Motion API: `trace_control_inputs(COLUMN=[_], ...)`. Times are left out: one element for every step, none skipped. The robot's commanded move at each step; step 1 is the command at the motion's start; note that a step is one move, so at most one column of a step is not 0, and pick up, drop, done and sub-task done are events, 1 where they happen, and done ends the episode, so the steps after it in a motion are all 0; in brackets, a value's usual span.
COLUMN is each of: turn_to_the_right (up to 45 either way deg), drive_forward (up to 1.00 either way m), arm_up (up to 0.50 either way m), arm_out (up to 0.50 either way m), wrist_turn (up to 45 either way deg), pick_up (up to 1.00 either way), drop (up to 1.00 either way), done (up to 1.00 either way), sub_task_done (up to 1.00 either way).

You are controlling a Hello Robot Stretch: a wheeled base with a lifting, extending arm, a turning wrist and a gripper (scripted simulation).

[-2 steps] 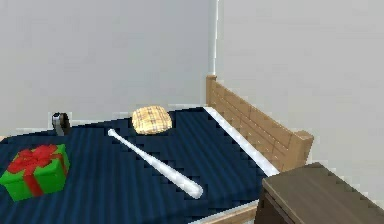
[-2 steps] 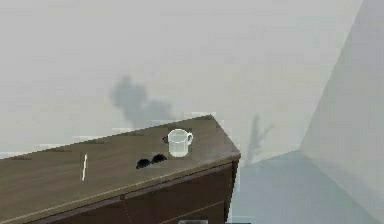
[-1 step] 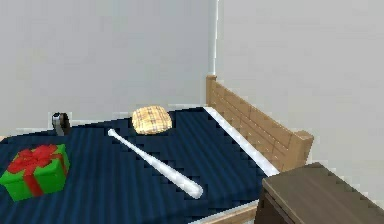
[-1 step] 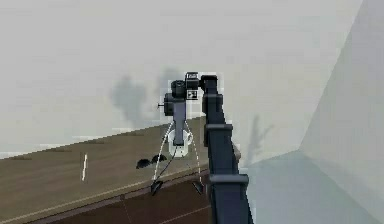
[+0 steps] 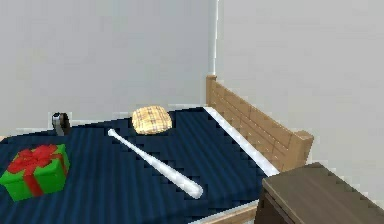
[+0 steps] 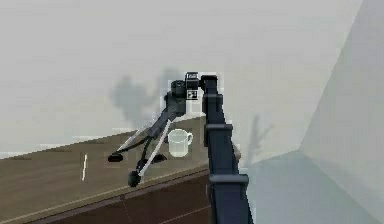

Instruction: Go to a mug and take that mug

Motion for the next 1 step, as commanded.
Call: trace_control_inputs(turn_to_the_right=[0.0], drive_forward=[0.00], arm_up=[0.00], arm_out=[0.00], wrist_turn=[45.0], pick_up=[0.00], drop=[0.00], done=[0.00], sub_task_done=[0.00])
